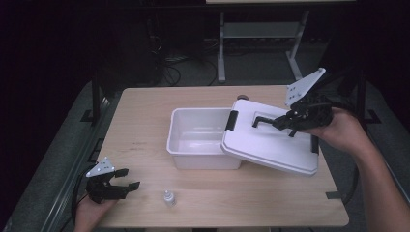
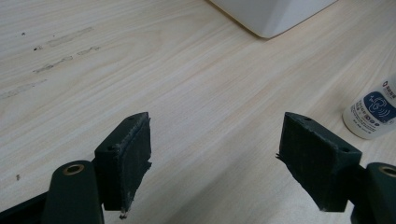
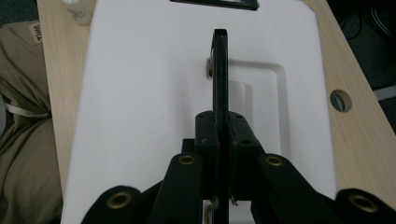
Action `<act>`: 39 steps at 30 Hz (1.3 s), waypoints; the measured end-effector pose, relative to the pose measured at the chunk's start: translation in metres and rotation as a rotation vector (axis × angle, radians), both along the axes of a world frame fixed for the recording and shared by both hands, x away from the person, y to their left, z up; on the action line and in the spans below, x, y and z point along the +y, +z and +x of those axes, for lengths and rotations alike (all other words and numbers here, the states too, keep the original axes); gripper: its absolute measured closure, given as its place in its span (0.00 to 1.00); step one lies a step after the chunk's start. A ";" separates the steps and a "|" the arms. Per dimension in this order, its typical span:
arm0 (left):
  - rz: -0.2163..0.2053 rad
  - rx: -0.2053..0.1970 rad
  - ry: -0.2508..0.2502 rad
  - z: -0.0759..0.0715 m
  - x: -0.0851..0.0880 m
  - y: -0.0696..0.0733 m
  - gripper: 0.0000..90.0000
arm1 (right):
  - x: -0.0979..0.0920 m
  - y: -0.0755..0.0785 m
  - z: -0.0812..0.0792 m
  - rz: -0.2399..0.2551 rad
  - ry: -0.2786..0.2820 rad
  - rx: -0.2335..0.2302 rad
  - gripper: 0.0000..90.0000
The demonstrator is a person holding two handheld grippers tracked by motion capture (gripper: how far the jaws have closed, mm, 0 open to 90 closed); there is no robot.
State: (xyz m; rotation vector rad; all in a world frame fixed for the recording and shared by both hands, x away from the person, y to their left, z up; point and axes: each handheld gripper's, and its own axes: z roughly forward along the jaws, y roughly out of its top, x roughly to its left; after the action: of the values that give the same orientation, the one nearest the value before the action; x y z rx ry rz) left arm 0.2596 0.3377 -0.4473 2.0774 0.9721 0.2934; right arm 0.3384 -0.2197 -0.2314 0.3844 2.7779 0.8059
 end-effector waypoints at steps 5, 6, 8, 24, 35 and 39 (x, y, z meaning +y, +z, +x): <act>0.001 0.003 0.001 0.000 0.001 0.000 0.28 | -0.016 -0.007 -0.008 0.004 -0.029 0.009 0.94; -0.004 0.003 0.003 0.000 0.001 0.000 0.28 | -0.019 -0.009 -0.009 0.005 -0.035 0.011 0.94; -0.007 0.000 0.007 -0.001 0.003 0.000 0.28 | -0.025 -0.011 -0.012 0.012 -0.043 0.012 0.94; -0.003 -0.003 0.006 0.000 0.001 0.000 0.28 | -0.057 -0.033 -0.028 0.029 -0.100 0.035 0.94; -0.003 -0.008 0.011 -0.001 0.000 0.001 0.28 | -0.073 -0.049 -0.036 0.044 -0.126 0.054 0.94; -0.003 -0.010 0.009 -0.001 0.000 0.001 0.28 | -0.076 -0.062 -0.038 0.047 -0.133 0.073 0.94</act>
State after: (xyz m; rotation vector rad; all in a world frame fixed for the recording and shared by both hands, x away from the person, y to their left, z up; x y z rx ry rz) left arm 0.2590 0.3379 -0.4461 2.0676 0.9753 0.3061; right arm 0.3008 -0.2960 -0.2932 0.6114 2.7684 0.8423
